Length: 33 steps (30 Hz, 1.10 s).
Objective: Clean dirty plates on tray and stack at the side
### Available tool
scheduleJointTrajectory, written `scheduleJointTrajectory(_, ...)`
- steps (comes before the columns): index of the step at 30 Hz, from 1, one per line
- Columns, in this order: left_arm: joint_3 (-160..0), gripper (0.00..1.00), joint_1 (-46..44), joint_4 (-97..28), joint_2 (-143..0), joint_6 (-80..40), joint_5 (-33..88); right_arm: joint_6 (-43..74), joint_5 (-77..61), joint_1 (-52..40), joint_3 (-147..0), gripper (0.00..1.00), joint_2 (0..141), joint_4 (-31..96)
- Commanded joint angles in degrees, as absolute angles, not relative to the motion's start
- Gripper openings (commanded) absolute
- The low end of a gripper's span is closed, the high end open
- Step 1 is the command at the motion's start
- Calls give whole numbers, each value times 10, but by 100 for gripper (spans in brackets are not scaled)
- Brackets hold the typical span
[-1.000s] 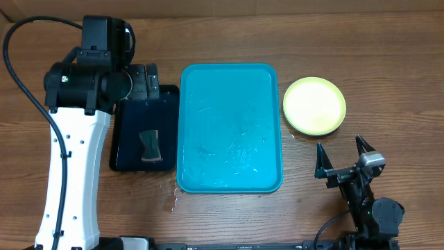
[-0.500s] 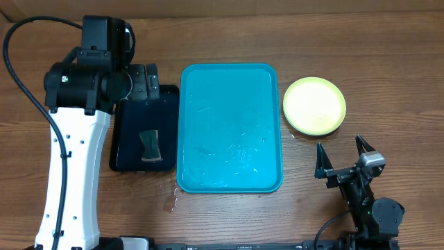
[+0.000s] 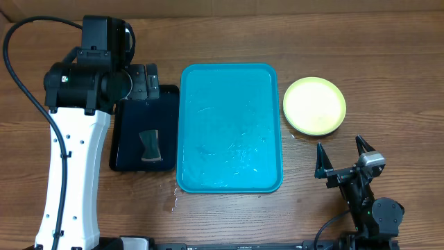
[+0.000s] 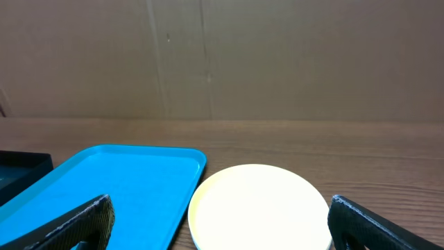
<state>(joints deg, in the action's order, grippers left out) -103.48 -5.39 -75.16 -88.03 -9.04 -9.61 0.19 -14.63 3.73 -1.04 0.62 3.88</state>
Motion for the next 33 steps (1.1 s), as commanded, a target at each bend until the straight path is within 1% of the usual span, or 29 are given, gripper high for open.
scheduleJointTrajectory(1,-1040,100,-57,-750,-877,-101,-94,-1,-147,40,-4,100,2,35)
scheduleJointTrajectory(5,-1040,100,-58,-750,-876,-101,-94,-1,-147,40,-4,100,2,35)
scheduleJointTrajectory(9,-1040,100,-67,-750,-842,-101,-94,-1,-147,40,-4,100,2,35)
scheduleJointTrajectory(23,-1040,100,-74,-751,-602,-101,-94,-1,-147,40,-4,100,2,35)
scheduleJointTrajectory(33,-1036,100,-74,-807,-470,-101,-94,-1,-147,40,-4,100,2,35)
